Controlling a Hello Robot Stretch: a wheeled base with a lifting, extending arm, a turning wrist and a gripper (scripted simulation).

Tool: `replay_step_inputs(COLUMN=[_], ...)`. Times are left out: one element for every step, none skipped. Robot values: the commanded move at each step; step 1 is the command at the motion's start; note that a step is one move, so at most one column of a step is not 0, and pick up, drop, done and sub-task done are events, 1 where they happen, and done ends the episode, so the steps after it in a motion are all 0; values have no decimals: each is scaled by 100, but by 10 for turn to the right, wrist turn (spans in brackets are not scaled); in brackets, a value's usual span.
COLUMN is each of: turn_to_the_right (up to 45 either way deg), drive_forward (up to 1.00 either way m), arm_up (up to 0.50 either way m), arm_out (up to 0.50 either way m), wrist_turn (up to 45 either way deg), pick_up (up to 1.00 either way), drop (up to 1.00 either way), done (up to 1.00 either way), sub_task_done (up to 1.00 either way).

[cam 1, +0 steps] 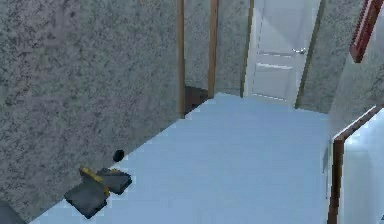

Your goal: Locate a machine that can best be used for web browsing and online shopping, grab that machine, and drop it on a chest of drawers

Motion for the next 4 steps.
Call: replay_step_inputs(turn_to_the_right=[450,450,240,0], drive_forward=[0,0,0,20], arm_up=[0,0,0,0], arm_out=[0,0,0,0], wrist_turn=[0,0,0,0], pick_up=[0,0,0,0], drop=[0,0,0,0], done=[0,0,0,0], sub_task_done=[0,0,0,0])
